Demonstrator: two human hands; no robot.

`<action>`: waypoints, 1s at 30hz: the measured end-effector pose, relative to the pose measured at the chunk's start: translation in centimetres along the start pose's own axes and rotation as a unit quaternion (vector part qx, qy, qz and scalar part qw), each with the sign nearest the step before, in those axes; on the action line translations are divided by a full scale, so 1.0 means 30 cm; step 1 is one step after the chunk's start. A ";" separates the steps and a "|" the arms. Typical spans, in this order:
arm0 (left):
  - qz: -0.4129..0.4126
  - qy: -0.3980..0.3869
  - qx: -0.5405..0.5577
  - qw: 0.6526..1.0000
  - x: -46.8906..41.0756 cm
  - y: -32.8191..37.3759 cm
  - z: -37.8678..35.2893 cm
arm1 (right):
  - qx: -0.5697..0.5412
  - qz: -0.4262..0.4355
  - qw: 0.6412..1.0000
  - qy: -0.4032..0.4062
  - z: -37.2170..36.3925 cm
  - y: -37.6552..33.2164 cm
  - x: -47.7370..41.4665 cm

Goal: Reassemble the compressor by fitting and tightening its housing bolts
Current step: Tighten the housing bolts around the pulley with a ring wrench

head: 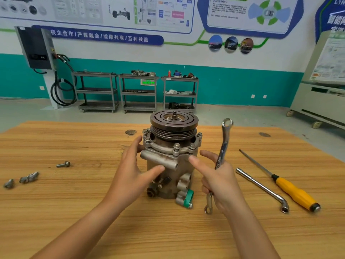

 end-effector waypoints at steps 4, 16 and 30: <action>0.095 -0.027 0.076 0.992 -0.029 -0.036 -0.019 | 0.044 0.042 0.997 0.039 -0.011 0.002 -0.054; 0.093 -0.021 0.097 0.991 -0.111 -0.003 -0.244 | 0.107 0.025 0.993 0.031 0.093 -0.048 -0.256; 0.061 -0.058 0.016 0.996 -0.041 -0.127 -0.093 | -0.553 0.033 0.817 0.159 -0.002 -0.270 -0.228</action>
Point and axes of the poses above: each hand's wrist, its own x-axis away from the middle knuckle, its own z-axis out of the back of the hand, y = z × x, the point moved 2 cm from there along -x, towards the middle knuckle, and after that the axes turned 5 degrees about y, right-handed, at the moved point
